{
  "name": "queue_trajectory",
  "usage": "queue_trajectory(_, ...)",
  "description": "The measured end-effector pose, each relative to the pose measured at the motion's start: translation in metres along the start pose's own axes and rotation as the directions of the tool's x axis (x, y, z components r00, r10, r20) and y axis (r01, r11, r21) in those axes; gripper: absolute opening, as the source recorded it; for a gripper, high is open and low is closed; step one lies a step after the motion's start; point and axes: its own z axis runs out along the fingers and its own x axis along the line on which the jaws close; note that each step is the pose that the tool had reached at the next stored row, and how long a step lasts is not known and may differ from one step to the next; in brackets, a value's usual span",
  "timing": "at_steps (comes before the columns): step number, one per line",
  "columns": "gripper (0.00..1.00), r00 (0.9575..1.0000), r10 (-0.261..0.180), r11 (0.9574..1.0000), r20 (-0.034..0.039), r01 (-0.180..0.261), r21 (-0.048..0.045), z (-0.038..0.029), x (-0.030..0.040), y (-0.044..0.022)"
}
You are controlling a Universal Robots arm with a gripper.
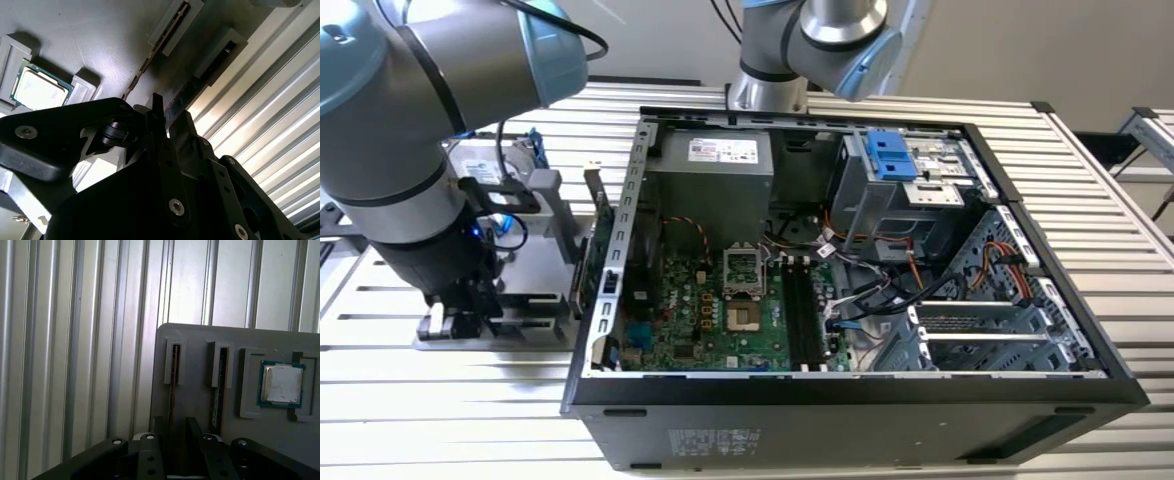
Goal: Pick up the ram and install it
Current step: 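Pick up the ram and move it above insertion slot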
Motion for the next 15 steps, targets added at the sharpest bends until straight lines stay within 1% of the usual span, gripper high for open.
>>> queue_trajectory(3, 1.00, 1.0000, 0.000, 1.0000, 0.0057, 0.000, 0.0005, 0.0001, 0.0000, 0.0000)
queue_trajectory(15, 1.00, 1.0000, 0.000, 1.0000, 0.0079, 0.000, 0.0006, 0.0001, 0.0001, 0.0000)
